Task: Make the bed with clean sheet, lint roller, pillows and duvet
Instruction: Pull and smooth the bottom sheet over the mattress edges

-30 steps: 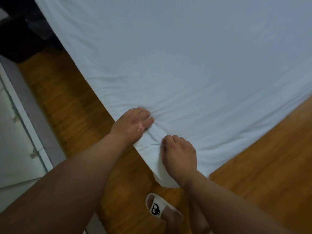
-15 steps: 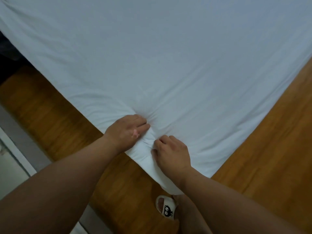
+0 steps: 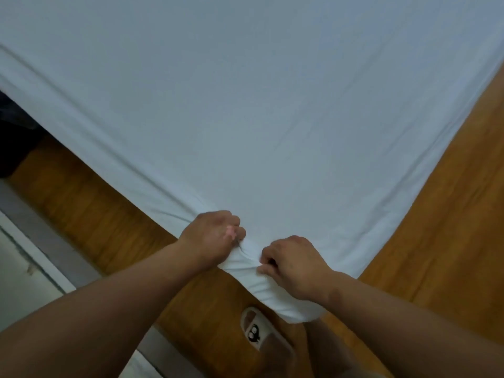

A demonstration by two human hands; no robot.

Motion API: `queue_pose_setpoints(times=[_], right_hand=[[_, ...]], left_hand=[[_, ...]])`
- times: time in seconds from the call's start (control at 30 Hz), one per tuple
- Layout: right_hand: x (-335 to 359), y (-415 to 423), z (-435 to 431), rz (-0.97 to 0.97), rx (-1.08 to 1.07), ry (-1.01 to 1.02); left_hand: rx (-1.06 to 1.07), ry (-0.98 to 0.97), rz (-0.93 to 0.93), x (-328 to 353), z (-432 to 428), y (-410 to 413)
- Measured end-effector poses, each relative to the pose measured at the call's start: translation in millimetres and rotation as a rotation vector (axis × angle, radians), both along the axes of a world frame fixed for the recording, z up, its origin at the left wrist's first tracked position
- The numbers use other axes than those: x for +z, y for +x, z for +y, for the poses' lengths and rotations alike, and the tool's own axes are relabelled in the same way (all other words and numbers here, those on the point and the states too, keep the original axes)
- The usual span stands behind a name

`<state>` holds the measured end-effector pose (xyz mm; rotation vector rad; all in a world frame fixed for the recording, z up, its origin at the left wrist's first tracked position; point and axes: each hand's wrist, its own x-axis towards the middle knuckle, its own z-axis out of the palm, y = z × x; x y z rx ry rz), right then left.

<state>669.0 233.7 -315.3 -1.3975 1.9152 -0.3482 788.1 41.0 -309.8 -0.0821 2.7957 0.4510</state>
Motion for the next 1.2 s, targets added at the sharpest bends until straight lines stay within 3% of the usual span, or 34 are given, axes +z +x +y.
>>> queue_pose_setpoints(times=[0.33, 0.47, 0.57, 0.67, 0.93, 1.03, 1.2], right_hand=[[20, 22, -5, 0.052, -0.103, 0.154], [27, 52, -30, 0.142, -0.29, 0.148], [19, 87, -72, 0.193, -0.469, 0.056], [7, 111, -129, 0.273, -0.587, -0.026], [-13, 112, -191, 0.5, -0.653, 0.037], [-17, 107, -192, 0.472, -0.627, 0.074], [-7, 95, -186, 0.236, -0.641, 0.067]], left_hand=[[-0.077, -0.019, -0.038, 7, 2, 6], [-0.22, 0.088, 0.057, 1, -64, 22], [-0.187, -0.065, 0.163, -6, -147, 37], [-0.114, -0.135, 0.107, -6, -204, 42], [-0.155, -0.133, 0.107, -11, -220, 29], [-0.131, -0.113, 0.065, -15, -223, 24], [-0.147, -0.05, 0.012, -6, -228, 15]])
